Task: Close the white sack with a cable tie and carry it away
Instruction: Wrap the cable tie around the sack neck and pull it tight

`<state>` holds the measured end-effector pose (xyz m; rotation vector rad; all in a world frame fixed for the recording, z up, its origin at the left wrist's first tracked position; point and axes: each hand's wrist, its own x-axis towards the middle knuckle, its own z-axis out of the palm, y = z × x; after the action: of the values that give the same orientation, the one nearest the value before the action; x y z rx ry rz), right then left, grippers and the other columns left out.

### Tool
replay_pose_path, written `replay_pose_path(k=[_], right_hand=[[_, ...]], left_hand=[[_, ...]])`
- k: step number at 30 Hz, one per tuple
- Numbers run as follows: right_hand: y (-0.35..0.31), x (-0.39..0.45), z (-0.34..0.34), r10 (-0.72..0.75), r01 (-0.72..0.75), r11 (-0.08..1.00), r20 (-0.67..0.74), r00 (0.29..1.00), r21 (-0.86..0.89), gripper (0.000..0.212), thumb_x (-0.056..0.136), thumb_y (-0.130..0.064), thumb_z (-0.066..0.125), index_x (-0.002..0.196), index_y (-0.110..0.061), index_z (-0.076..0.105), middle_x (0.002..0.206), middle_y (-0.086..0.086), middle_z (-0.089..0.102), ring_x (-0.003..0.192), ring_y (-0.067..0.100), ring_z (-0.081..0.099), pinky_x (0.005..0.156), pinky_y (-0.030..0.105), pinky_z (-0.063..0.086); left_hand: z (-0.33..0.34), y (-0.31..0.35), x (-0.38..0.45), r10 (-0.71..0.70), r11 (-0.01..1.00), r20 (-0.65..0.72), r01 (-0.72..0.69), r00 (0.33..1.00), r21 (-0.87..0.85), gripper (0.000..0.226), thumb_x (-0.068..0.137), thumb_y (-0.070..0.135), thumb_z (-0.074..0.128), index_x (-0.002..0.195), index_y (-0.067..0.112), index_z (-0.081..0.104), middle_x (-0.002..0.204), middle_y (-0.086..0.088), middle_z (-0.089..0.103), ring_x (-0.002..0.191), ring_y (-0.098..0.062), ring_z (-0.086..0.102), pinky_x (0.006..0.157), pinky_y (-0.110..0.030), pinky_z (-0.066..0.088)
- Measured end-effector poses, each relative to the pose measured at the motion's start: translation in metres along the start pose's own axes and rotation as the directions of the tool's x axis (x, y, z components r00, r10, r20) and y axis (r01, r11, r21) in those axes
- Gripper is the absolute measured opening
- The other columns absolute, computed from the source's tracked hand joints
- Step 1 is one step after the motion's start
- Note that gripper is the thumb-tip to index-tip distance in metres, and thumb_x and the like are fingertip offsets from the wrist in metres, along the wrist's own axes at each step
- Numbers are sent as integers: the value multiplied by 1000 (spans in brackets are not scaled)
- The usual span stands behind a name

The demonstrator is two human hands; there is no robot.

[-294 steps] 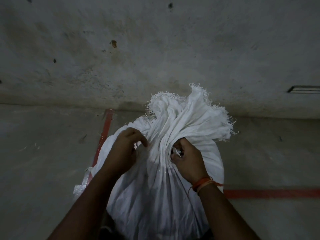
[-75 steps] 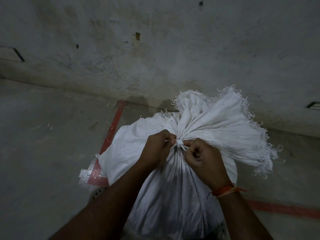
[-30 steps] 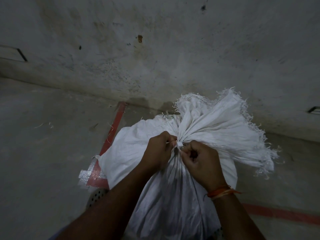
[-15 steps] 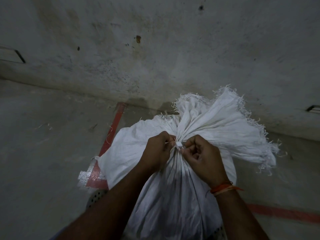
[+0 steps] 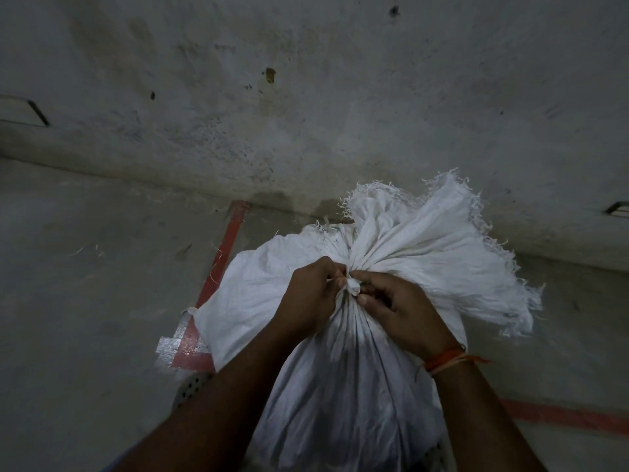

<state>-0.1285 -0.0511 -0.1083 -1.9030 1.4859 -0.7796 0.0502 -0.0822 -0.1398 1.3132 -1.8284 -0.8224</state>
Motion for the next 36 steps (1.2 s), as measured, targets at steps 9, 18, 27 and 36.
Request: replay_pose_path(k=[9,18,27,36], right_hand=[[-4,1,11,20,-24,999,-99,995,-36,24,88,-20,69,112,-24,70,88,-14,69,88,-2,64,75,5,44],[-8,5,27,28,-55,993,-244,969,-103,15,80,-26,78,84,-18,67,67,-11,62,73,-1,60,60,7,40],[-7,3,25,98,-100,995,-151,984,-4,23,78,-26,79,91,-21,61,67,-3,65,69,6,62,59,7,42],[13,-3,5,496,-523,847,-206,843,-98,48,83,-51,63,49,-19,55,58,-3,62,63,17,61,62,27,46]], left_hand=[[-1,3,-2,7,1000,-17,-7,1000,21,7,94,14,61,88,11,61,114,-1,72,103,-14,68,90,-32,54],[-3,2,-2,11,1000,-18,-11,1000,3,7,94,11,61,88,10,62,113,2,72,102,-10,68,88,-23,53],[-5,3,-3,-58,995,25,56,998,77,7,91,9,62,84,10,63,102,-2,72,96,-15,67,88,-39,54],[-27,20,1,-146,969,182,103,972,226,3,88,21,72,86,19,74,100,1,72,94,-10,64,89,-24,51]])
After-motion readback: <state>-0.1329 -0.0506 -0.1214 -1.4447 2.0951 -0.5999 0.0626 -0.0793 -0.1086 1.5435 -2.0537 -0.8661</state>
